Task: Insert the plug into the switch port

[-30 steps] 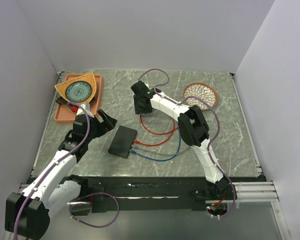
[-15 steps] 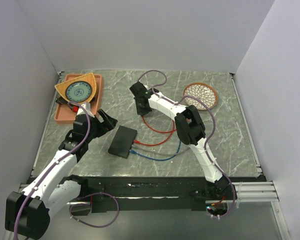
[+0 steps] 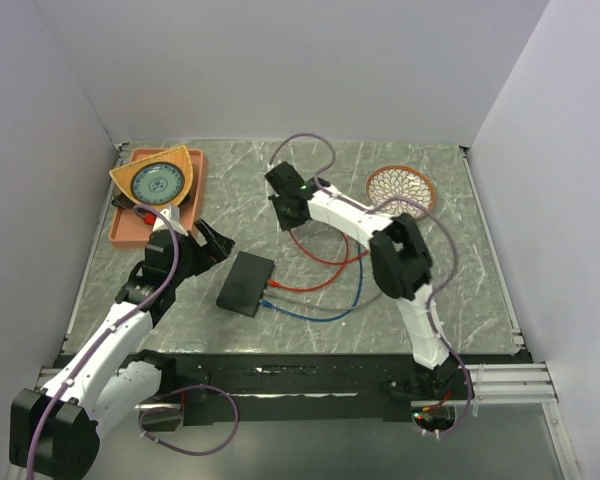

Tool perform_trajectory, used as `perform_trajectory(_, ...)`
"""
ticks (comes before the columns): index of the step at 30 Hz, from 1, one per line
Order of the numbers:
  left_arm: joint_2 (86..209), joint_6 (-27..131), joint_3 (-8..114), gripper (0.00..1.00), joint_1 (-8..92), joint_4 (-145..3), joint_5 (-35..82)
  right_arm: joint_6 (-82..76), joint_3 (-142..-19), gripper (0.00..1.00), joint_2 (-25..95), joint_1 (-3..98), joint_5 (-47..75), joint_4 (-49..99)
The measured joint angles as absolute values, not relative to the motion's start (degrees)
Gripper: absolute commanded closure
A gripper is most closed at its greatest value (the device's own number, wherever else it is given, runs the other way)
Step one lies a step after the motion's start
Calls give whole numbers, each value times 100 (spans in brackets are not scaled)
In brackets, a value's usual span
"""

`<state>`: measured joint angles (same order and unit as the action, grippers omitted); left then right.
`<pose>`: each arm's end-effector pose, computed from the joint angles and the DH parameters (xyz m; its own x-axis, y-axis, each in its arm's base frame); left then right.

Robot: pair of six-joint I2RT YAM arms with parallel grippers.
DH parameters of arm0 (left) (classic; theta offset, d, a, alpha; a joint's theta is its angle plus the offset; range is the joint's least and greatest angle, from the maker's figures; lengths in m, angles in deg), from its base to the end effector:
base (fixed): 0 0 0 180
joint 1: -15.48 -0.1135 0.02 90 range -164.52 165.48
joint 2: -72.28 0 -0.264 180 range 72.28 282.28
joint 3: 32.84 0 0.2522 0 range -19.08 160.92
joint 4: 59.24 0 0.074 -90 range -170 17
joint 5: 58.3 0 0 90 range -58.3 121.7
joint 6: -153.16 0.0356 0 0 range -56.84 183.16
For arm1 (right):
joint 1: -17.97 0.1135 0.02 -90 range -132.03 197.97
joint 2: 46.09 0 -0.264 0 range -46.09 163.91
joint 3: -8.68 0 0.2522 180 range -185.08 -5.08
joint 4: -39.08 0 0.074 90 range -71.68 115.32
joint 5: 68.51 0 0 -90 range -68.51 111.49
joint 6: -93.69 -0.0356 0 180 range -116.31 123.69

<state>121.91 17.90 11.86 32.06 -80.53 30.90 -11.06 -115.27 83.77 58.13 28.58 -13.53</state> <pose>0.1902 -0.0571 0.2445 -0.5093 -0.5894 -0.6271 -0.0915 0.7616 -0.6416 0.3828 0.3173 0.1969 -0.7807 -0.3282 -0.5318 -0.4053 0.9136 0.0312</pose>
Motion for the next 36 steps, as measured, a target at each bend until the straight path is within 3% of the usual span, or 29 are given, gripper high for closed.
perform_trajectory(11, 12134, 1692, 1109, 1, 3206, -8011, 2931, -640, -9772, 100, 4952, 5833, 2869, -182)
perform_trajectory(23, 11953, 1629, 878, 1, 3206, -7954, 2780, -225, -8225, 100, 2229, 5833, 3050, 384)
perform_trajectory(29, 12040, 1543, 808, 1, 3206, -7828, 2671, -74, -7707, 100, 1556, 5833, 3000, 509)
perform_trajectory(36, 12230, 1541, 751, 1, 3206, -7679, 2581, 151, -6675, 100, 1794, 6034, 2491, 478)
